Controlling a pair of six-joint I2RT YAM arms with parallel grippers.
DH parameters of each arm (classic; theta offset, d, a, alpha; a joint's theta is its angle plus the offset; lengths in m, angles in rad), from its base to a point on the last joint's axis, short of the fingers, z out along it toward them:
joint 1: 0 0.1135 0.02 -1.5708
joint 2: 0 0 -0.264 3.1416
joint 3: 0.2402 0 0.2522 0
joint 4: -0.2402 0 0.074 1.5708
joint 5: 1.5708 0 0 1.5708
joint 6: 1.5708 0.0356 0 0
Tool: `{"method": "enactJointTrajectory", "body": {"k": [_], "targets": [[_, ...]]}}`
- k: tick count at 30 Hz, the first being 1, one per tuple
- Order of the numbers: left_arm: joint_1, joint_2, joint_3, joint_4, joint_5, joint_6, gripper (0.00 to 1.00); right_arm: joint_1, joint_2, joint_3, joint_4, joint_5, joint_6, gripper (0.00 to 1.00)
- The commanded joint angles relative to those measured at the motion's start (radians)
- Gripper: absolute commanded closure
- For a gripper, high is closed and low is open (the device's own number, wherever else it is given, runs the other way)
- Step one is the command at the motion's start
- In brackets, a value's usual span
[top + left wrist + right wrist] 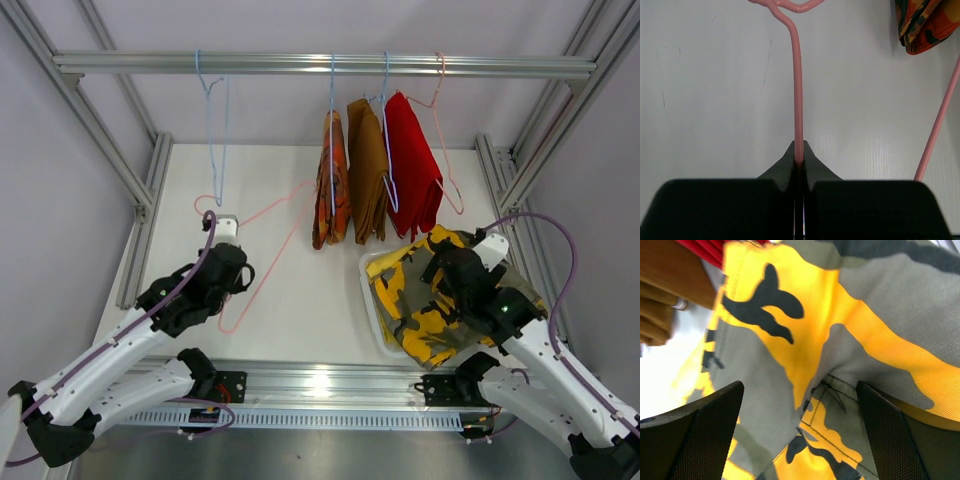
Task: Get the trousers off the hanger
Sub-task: Place the trousers in the bin, then move the bin to the center of the board.
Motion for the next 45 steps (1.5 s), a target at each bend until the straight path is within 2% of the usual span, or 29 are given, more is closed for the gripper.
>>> {"method": "enactJointTrajectory", "body": {"k": [1,4,7,10,13,14,16,17,18,19,24,27,29,33,38,45], "targets": [[-0.009,-0.011,0.001,0.029,-0.010,0.007,0.99,0.023,-0.011,0.051,0.030,-0.028,-0.026,0.00],[-0.009,-0.019,-0.001,0.031,-0.011,0.006,0.99,0.063,0.001,0.041,0.016,-0.021,-0.005,0.01],[-0.009,-0.024,-0.005,0.033,-0.016,0.006,1.00,0.126,-0.021,0.041,0.005,0.065,0.006,0.00],[-0.010,-0.024,-0.004,0.026,-0.024,0.003,1.00,0.167,-0.014,0.028,0.018,0.058,-0.005,0.01],[-0.010,-0.030,-0.002,0.026,-0.025,0.001,0.99,0.168,0.043,-0.024,0.065,0.019,-0.003,0.18],[-0.010,-0.030,-0.001,0.026,-0.024,-0.001,1.00,0.168,0.058,-0.039,0.082,0.009,0.000,0.37],[-0.010,-0.031,-0.004,0.025,-0.028,-0.002,1.00,0.168,0.098,-0.067,0.133,-0.019,0.006,0.54],[-0.010,-0.033,-0.007,0.025,-0.030,-0.001,0.99,0.169,0.107,-0.090,0.145,-0.024,0.012,0.74],[-0.012,-0.036,-0.005,0.025,-0.030,0.001,1.00,0.169,0.124,-0.100,0.171,-0.031,0.024,0.81],[-0.012,-0.037,-0.007,0.025,-0.028,0.001,1.00,0.169,0.130,-0.110,0.185,-0.036,0.026,0.85],[-0.015,-0.045,-0.008,0.026,-0.028,0.004,0.99,0.168,0.185,-0.191,0.269,-0.088,0.052,0.87],[-0.015,-0.045,-0.007,0.026,-0.027,0.004,0.99,0.180,0.257,-0.251,0.356,-0.149,0.077,0.92],[-0.015,-0.050,-0.005,0.026,-0.028,0.003,1.00,0.213,0.328,-0.274,0.401,-0.163,0.103,0.97],[-0.015,-0.070,-0.010,0.028,-0.033,0.003,1.00,0.310,0.461,-0.286,0.502,-0.171,0.146,1.00],[-0.015,-0.090,-0.010,0.029,-0.045,0.003,1.00,0.480,0.606,-0.187,0.526,-0.128,0.196,1.00],[-0.015,-0.126,-0.014,0.031,-0.061,0.004,1.00,0.611,0.845,0.074,0.443,-0.074,0.238,1.00]]}}
